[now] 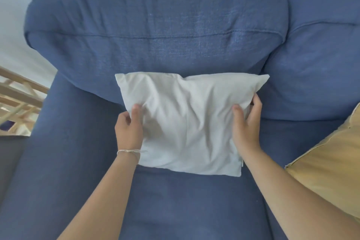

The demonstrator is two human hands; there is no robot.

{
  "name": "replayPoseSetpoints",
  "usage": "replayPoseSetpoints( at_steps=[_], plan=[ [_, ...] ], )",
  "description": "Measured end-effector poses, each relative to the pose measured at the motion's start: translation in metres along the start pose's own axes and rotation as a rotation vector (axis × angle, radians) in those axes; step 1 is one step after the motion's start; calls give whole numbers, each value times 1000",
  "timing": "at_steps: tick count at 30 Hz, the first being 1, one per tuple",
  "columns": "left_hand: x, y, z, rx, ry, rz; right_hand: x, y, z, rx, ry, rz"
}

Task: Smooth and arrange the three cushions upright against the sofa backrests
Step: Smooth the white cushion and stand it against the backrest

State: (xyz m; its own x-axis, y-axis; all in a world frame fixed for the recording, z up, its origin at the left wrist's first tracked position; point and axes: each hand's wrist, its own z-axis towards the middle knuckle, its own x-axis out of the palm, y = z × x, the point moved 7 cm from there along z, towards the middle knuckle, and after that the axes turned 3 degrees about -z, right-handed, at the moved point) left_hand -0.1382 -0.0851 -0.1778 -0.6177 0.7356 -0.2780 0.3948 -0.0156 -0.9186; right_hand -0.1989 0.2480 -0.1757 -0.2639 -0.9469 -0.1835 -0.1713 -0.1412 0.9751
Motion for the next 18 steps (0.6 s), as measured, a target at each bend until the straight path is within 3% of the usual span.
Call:
replayPoseSetpoints(
  at_steps=[4, 7, 12, 18],
  plan=[
    [9, -12, 28, -110, 39, 13, 15, 17, 53, 33, 94, 54],
    [10, -29, 50, -90, 32, 5, 20, 24, 79, 75, 99, 53],
    [19, -65, 75, 125, 60, 0, 17, 31, 95, 72, -92, 124],
    [12, -60, 92, 168, -44, -74, 11, 41, 118, -59, -231, -2]
  ],
)
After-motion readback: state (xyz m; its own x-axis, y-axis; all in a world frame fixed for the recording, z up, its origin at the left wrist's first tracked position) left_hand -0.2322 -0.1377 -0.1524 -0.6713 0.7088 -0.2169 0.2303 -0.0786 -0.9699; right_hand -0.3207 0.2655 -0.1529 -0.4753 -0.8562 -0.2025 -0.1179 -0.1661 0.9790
